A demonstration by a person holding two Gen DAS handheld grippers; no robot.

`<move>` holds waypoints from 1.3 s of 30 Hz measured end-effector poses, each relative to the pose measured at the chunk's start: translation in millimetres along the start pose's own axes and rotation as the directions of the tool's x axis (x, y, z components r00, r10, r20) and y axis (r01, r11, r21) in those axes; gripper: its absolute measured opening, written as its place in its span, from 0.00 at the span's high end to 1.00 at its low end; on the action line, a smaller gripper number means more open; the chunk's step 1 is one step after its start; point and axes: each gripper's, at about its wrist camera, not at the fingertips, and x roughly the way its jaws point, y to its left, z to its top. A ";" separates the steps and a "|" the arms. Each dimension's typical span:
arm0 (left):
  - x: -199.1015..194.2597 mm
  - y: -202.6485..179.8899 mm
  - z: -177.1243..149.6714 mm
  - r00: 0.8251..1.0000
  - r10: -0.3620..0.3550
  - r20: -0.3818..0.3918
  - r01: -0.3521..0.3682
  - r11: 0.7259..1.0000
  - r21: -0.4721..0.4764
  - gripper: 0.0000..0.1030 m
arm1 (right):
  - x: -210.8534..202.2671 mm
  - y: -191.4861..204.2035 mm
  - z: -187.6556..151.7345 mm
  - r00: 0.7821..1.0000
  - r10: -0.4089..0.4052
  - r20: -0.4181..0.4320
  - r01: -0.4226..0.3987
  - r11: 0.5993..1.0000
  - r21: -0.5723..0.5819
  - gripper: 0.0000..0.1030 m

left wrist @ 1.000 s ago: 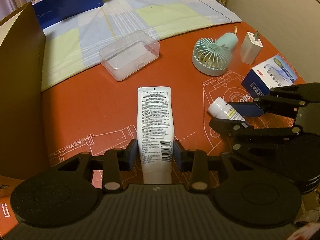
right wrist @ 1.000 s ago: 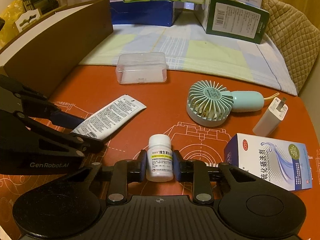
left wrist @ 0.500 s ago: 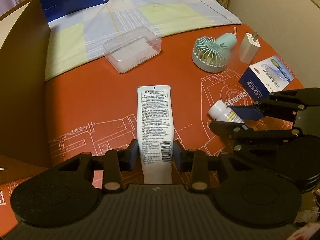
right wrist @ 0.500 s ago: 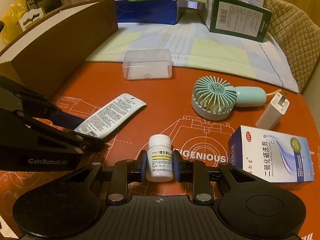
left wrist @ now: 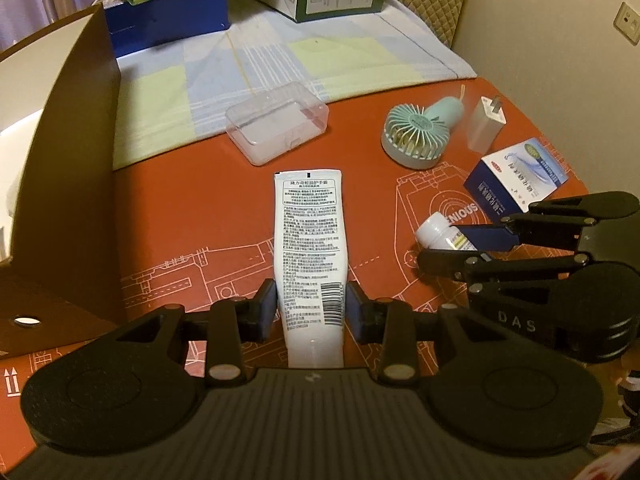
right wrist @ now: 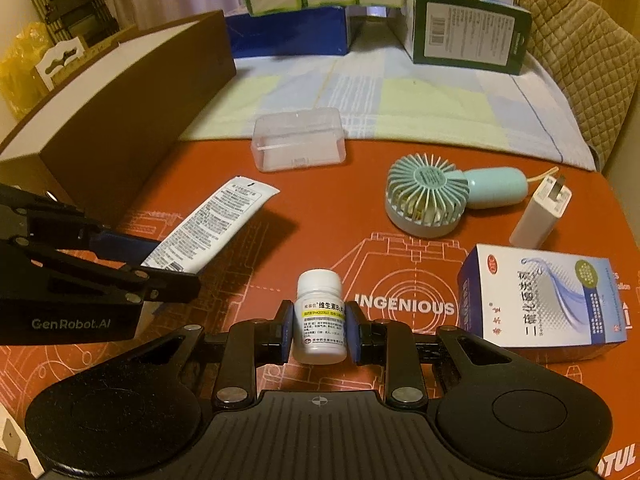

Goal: Organize rigid objects
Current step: 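Lift the tube and pill bottle off the mat with both tools, then carry the tube and pill bottle over the open cardboard box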

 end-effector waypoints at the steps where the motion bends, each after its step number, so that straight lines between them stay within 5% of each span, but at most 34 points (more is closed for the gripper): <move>1: -1.6 0.7 0.1 1.000 0.000 0.003 0.000 1.000 -0.003 0.69 | -1.3 0.8 1.0 1.000 0.001 0.004 -0.001 1.000 0.000 0.77; 22: -43.6 11.5 12.7 0.994 -0.015 0.110 0.018 0.999 -0.026 0.69 | -20.4 21.7 21.2 0.997 0.029 0.071 -0.027 0.999 -0.020 0.77; 39: -101.1 46.1 26.9 0.972 0.013 0.236 0.005 0.997 -0.079 0.69 | -40.3 63.7 61.3 0.978 0.107 0.179 -0.095 0.993 -0.075 0.77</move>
